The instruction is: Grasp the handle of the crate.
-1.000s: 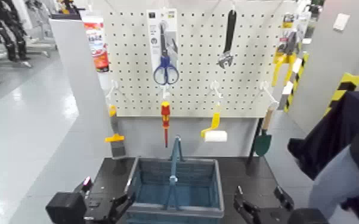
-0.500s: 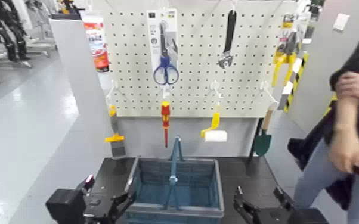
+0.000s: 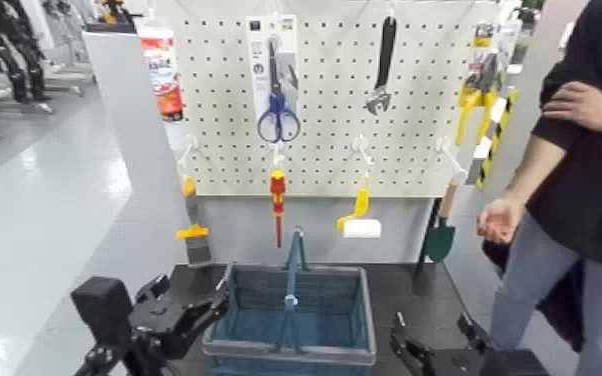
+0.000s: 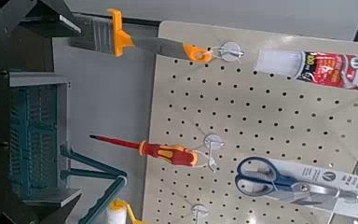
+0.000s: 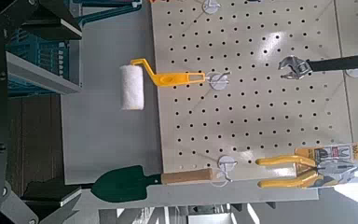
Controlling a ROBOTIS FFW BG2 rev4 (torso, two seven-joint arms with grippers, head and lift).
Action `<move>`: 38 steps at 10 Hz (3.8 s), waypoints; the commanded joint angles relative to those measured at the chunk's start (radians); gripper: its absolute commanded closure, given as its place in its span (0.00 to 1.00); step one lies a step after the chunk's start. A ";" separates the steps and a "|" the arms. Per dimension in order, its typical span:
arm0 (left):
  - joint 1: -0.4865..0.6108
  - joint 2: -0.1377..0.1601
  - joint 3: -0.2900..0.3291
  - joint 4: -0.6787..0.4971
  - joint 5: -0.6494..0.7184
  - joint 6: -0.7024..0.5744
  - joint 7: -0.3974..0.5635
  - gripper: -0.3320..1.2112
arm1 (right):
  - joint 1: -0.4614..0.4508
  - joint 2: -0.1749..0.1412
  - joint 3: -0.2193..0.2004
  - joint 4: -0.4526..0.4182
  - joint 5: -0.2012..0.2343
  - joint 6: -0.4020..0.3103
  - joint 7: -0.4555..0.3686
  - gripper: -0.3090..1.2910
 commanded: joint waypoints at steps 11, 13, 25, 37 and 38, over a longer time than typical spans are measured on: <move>-0.413 0.171 -0.156 0.380 0.783 0.431 -0.220 0.27 | -0.003 0.003 0.007 0.014 -0.002 -0.015 0.000 0.28; -0.480 0.187 -0.204 0.469 0.893 0.466 -0.268 0.27 | -0.005 0.003 0.008 0.017 -0.005 -0.021 0.000 0.28; -0.824 0.177 -0.535 0.941 1.286 0.587 -0.479 0.31 | -0.028 -0.005 0.036 0.046 -0.026 -0.064 0.000 0.28; -0.821 0.161 -0.567 0.955 1.310 0.576 -0.486 0.96 | -0.023 -0.008 0.031 0.046 -0.031 -0.081 0.000 0.28; -0.816 0.161 -0.567 0.947 1.310 0.576 -0.484 0.96 | -0.022 -0.008 0.030 0.048 -0.029 -0.080 0.000 0.28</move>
